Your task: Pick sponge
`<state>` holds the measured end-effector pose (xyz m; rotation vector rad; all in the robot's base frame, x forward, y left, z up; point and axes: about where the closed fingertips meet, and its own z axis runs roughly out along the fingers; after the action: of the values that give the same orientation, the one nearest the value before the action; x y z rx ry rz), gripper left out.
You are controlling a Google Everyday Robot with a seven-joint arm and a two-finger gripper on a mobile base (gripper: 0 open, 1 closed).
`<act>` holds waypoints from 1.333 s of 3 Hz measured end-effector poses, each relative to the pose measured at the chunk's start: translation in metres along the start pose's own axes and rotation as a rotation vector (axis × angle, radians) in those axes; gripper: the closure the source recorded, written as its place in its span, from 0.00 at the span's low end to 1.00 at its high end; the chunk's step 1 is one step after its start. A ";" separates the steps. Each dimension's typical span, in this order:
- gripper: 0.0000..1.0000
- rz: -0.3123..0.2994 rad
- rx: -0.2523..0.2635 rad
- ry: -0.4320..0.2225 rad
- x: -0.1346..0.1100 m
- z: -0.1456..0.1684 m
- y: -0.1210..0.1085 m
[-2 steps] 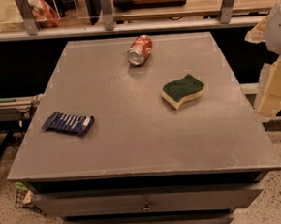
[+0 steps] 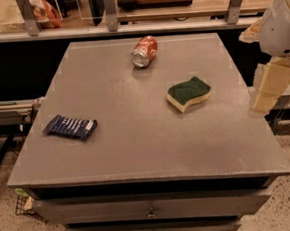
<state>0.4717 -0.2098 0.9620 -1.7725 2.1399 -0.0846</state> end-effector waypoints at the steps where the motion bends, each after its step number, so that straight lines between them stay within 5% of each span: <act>1: 0.00 -0.055 -0.021 -0.083 -0.013 0.038 -0.032; 2: 0.00 -0.096 -0.063 -0.160 -0.027 0.076 -0.059; 4: 0.00 -0.132 -0.173 -0.270 -0.043 0.138 -0.073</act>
Offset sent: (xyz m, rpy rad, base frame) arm 0.1302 0.0424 -0.0803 0.2138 0.0374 0.2288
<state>0.5889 -0.1593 0.8632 -1.8975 1.8865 0.2980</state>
